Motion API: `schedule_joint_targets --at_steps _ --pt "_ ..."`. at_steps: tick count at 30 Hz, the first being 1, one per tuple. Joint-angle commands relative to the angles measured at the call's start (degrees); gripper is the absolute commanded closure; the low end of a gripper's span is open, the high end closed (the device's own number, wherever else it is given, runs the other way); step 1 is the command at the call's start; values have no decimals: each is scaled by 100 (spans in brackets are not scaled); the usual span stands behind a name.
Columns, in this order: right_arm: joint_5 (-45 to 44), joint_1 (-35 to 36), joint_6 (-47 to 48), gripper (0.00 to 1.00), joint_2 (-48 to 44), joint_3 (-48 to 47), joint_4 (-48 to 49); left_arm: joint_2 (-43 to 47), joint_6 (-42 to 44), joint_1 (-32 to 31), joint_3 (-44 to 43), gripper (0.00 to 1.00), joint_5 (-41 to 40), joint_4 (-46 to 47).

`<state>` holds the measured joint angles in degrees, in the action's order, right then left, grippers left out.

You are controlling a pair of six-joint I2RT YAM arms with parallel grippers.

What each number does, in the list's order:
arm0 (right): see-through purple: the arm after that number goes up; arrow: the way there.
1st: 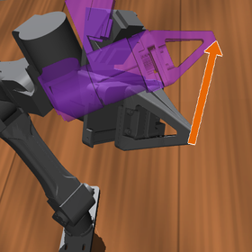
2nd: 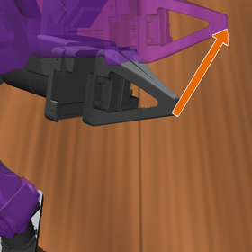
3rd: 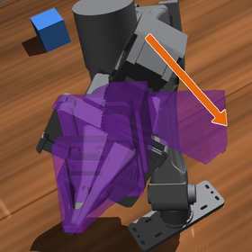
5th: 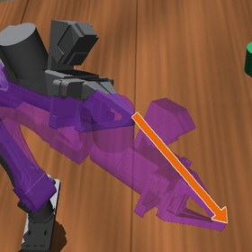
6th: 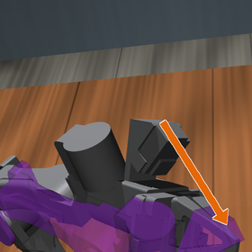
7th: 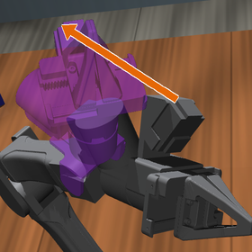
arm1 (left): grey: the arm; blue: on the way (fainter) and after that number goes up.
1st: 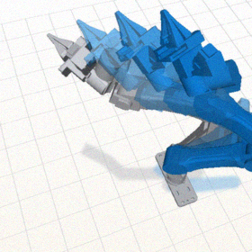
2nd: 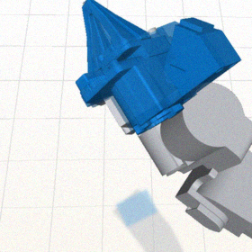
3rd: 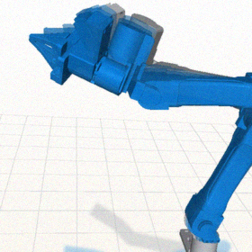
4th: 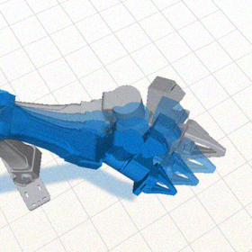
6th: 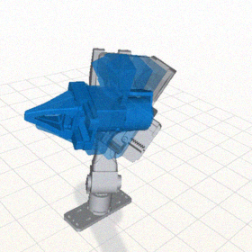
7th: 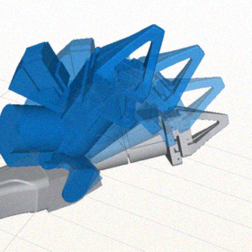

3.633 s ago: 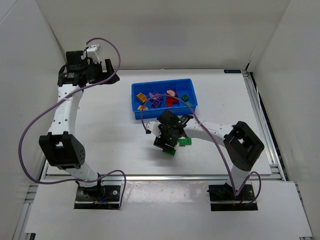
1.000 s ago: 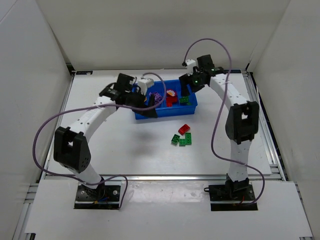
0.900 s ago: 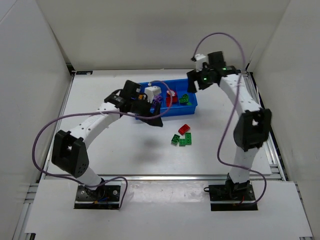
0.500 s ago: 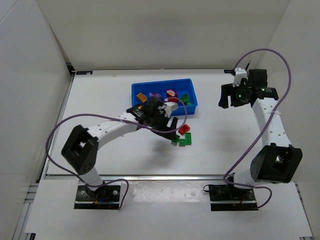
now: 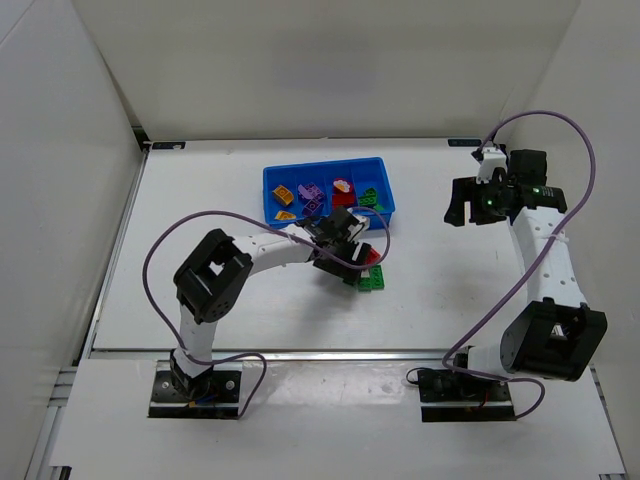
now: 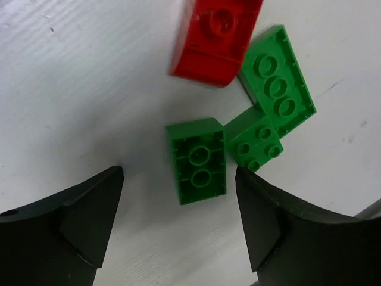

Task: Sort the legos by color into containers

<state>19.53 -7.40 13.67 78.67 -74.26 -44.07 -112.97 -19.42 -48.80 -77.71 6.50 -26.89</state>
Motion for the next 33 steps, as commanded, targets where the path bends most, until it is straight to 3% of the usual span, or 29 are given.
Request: schedule_joint_targets --at_steps 1,6,11,17,29,33 --pt "209 -7 -49 20 -107 -45 -22 82 -27 63 -271 13 -281 26" --pt "315 -7 -119 21 -19 -45 4 -93 26 142 -367 19 -220 35" --pt "315 -7 -67 22 34 -45 4 -208 105 142 -411 46 -79 26" --pt "306 -7 -58 23 95 -54 4 -340 167 90 -473 52 106 35" --pt "332 1 -22 25 104 87 57 -24 351 63 -534 88 141 35" --pt "428 19 -93 25 96 140 110 379 597 133 -761 90 202 -35"
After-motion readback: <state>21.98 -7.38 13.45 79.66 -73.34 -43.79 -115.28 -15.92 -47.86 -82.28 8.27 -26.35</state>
